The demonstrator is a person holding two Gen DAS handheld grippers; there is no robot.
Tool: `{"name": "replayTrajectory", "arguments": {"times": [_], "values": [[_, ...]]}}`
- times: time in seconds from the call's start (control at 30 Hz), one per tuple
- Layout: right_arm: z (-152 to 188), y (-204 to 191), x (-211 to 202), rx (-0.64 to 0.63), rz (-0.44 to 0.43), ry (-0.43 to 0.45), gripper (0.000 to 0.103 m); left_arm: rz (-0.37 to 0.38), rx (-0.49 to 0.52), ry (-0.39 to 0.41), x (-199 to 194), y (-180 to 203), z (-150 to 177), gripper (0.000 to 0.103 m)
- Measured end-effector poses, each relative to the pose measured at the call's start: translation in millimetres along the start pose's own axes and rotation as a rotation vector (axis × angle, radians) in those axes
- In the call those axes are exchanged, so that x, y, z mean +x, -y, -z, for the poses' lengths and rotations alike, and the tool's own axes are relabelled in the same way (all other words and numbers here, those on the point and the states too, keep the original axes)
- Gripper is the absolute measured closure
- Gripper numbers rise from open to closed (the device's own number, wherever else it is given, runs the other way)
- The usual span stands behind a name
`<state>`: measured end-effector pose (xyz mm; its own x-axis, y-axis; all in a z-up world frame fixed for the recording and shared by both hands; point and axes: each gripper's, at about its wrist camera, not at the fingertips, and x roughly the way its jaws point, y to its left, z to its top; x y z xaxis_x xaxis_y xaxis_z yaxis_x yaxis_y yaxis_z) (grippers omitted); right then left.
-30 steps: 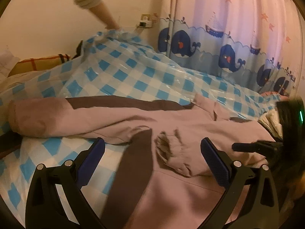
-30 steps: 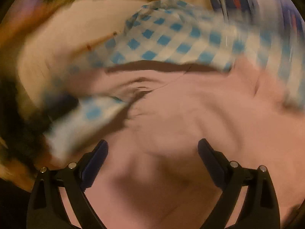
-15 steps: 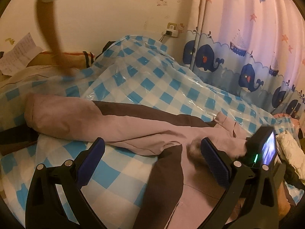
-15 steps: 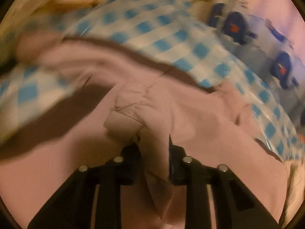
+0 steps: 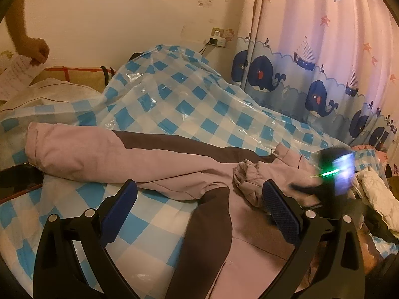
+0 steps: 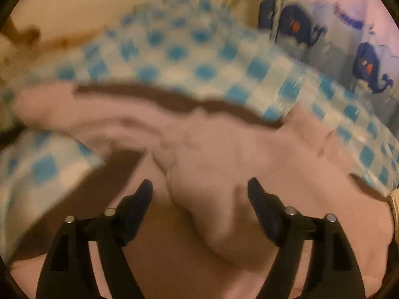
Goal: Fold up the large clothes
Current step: 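Lay the sleeve across the jacket front and open the right gripper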
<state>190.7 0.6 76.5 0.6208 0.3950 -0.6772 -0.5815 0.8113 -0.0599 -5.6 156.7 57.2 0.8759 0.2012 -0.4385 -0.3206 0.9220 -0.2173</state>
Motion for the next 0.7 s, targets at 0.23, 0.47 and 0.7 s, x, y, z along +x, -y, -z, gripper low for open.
{"name": "replayTrajectory", "arguments": {"times": [0.23,0.47,0.7], "values": [[15.4,162.6,-47.6,0.389,0.206,0.056,0.023,0.006,0.022,-0.012,2.2,9.7,5.2,0.006],[95.3,232.1,20.9,0.625,0.195,-0.213,0.023,-0.001,0.05,-0.032,8.5,14.2,9.4,0.006],[72.5,202.5,-31.3,0.561,0.258,-0.035,0.019,-0.005,0.055,-0.055,13.4,14.2,11.2,0.006]]}}
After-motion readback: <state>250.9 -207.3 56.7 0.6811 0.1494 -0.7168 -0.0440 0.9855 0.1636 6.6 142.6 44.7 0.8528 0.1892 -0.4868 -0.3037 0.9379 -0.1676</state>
